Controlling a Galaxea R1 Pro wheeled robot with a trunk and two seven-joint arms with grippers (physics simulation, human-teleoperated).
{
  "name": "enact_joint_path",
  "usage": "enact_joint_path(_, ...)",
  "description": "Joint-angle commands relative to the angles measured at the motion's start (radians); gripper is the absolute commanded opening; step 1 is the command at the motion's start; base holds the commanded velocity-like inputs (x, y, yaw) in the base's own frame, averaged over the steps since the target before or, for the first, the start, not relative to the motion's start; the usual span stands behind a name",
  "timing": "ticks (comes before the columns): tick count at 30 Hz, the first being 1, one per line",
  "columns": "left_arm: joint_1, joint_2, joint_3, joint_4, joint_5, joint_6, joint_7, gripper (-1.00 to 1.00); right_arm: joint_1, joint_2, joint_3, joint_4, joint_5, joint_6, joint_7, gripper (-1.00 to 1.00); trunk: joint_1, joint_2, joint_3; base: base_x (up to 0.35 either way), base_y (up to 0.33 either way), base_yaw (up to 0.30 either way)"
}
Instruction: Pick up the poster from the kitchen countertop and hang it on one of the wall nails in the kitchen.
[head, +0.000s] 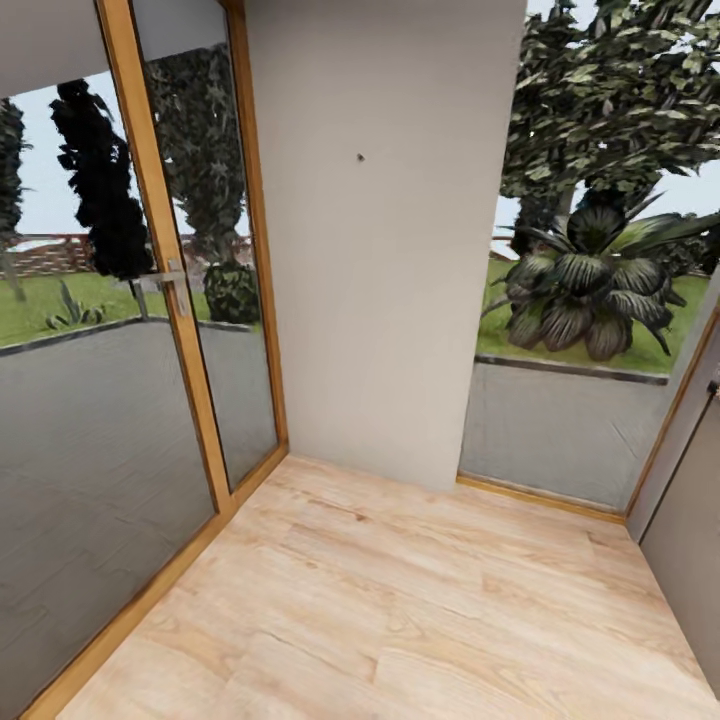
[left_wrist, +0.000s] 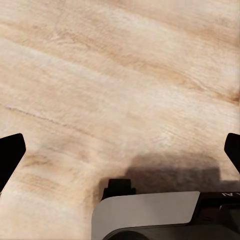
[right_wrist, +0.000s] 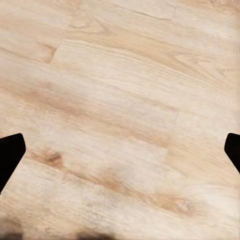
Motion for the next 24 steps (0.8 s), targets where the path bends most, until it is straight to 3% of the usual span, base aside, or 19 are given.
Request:
enact_joint_path(1, 0.0, 0.0, 0.0, -0.001, -0.001, -0.001, 0.0, 1.0, 0.0, 0.0, 0.0, 0.001, 0.0, -0.003, -0.001, 1.0, 0.0, 0.0, -0.001, 0.263, -0.001, -0.028)
enact_joint_path(23, 0.0, 0.0, 0.002, -0.001, -0.001, -0.002, 0.0, 1.0, 0.0, 0.0, 0.0, 0.001, 0.0, -0.003, 0.0, 1.0, 0.0, 0.0, -0.001, 0.333, 0.024, -0.224)
enact_joint_path(24, 0.0, 0.0, 0.002, -0.001, -0.001, -0.002, -0.001, 1.0, 0.0, -0.016, 0.002, 0.003, 0.005, -0.003, 0.001, 1.0, 0.0, 0.0, -0.001, 0.339, 0.102, -0.022)
